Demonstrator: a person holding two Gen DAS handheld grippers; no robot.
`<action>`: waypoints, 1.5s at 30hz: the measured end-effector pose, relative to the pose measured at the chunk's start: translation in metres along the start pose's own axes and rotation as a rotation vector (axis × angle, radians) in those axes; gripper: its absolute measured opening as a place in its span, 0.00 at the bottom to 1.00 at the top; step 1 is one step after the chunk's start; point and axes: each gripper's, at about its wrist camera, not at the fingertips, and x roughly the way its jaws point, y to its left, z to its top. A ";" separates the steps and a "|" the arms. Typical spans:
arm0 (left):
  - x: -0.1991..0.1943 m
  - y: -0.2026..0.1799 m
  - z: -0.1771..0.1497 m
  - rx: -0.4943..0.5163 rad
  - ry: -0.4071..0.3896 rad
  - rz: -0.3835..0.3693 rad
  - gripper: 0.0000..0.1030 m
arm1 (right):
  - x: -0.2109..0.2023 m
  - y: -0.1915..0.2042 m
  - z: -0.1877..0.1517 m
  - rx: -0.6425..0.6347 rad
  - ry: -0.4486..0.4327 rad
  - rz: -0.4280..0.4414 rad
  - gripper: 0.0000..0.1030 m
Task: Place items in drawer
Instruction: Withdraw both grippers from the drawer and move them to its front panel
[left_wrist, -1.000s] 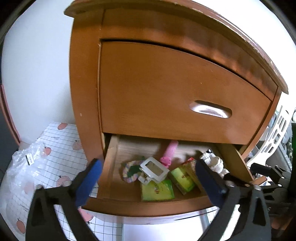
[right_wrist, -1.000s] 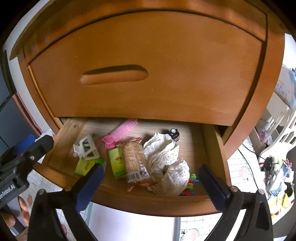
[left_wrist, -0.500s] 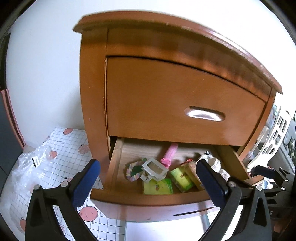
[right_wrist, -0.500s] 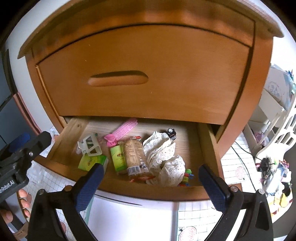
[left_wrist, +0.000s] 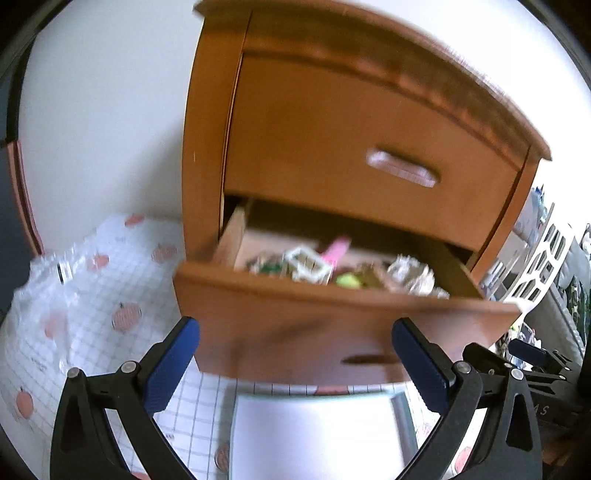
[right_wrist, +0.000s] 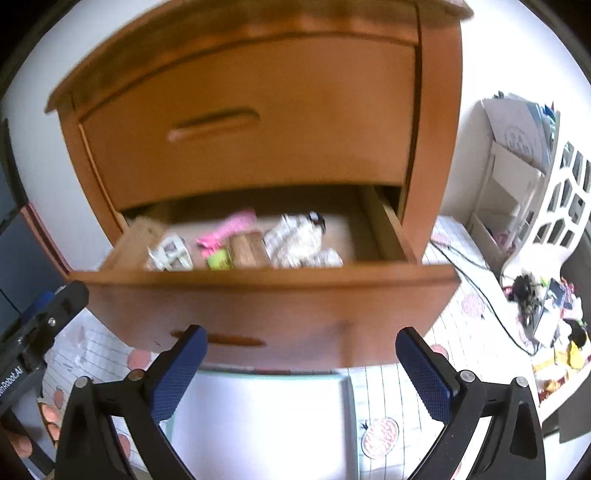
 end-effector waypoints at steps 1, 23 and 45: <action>0.005 0.001 -0.002 -0.005 0.013 0.001 1.00 | 0.003 -0.001 -0.002 0.006 0.008 0.000 1.00; 0.045 -0.005 0.005 -0.002 0.049 -0.009 1.00 | 0.047 0.004 0.005 -0.015 0.060 0.008 1.00; 0.067 -0.017 0.026 0.003 0.051 -0.008 1.00 | 0.063 0.002 0.010 -0.004 0.054 0.018 1.00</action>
